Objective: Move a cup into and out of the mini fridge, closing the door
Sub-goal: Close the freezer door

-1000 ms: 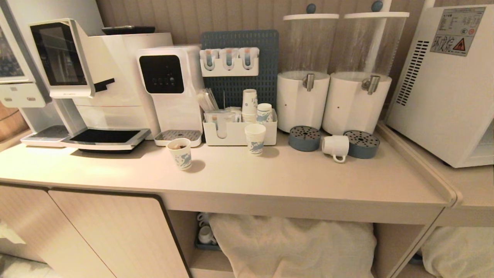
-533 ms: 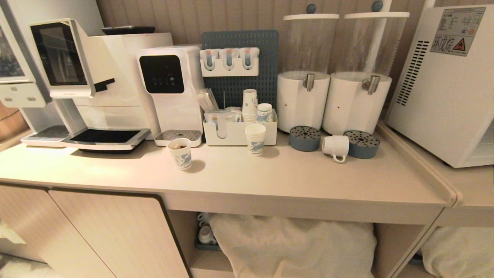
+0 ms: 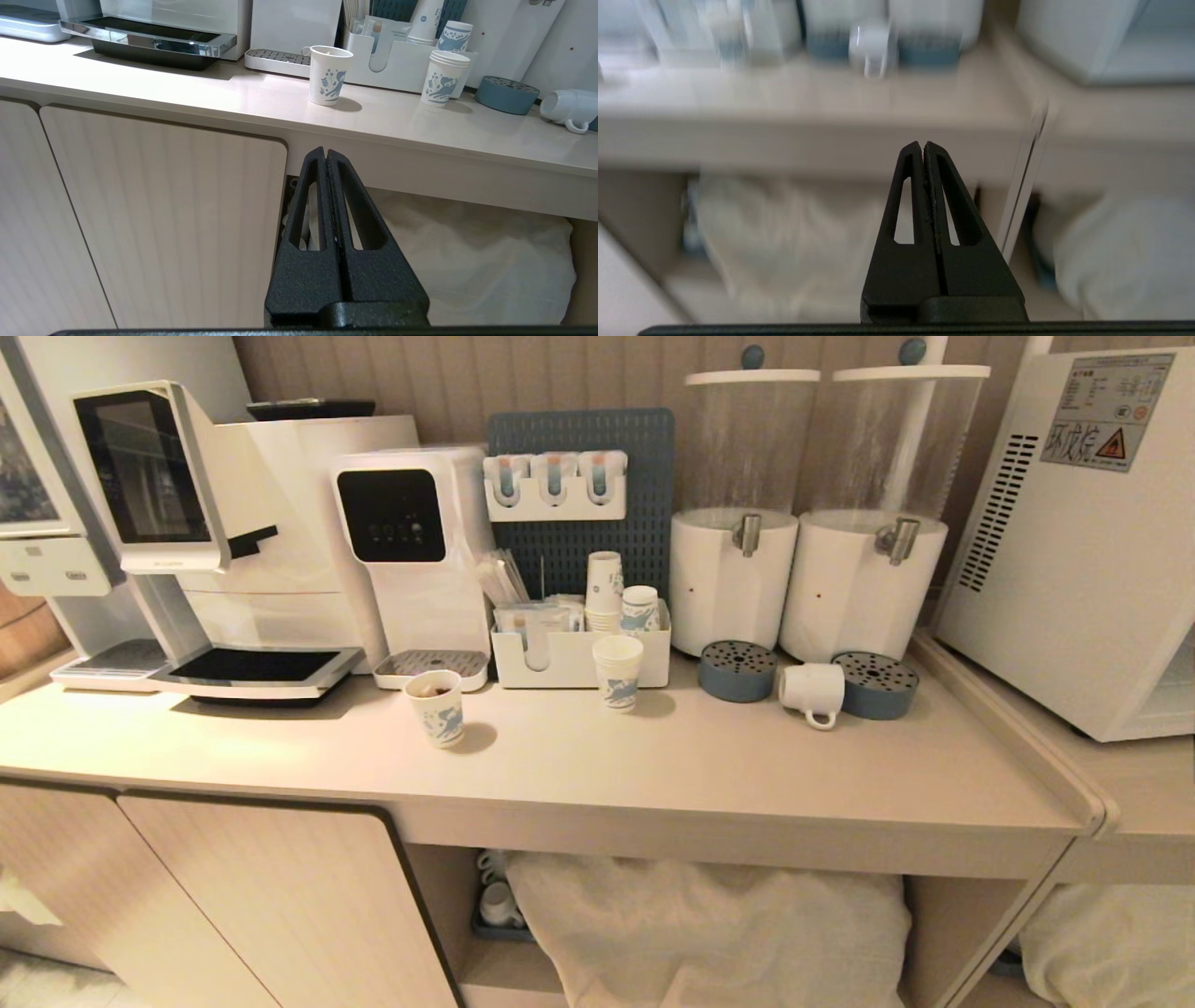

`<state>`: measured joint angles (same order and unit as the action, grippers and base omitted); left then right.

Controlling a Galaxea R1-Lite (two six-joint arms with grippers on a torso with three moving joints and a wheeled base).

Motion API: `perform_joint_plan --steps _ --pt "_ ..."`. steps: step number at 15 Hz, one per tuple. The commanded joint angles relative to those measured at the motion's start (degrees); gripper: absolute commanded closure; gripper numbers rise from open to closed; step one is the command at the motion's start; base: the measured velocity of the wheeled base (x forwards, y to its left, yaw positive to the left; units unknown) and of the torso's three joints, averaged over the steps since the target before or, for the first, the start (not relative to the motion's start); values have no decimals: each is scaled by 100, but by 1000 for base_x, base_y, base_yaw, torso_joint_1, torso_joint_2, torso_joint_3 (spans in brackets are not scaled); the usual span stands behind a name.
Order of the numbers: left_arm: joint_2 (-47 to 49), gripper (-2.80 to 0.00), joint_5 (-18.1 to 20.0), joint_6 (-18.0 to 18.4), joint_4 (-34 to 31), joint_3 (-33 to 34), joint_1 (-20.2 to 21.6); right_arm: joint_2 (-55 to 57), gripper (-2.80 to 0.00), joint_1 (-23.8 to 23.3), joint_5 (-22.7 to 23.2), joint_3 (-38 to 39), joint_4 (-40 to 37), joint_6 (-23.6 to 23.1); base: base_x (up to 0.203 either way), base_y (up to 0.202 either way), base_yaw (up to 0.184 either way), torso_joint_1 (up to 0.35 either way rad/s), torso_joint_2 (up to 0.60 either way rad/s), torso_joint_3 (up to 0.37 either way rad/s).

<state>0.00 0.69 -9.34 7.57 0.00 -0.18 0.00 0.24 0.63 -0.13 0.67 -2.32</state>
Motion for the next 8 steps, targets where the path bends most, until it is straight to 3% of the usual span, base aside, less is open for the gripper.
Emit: perform_joint_plan --steps 1,8 --pt "-26 0 2 -7 7 229 1 16 0 5 0 -75 -284 9 0 0 0 0 0 0" --pt "-26 0 2 -6 7 229 1 18 0 2 -11 -90 -302 113 0 0 0 0 0 0"
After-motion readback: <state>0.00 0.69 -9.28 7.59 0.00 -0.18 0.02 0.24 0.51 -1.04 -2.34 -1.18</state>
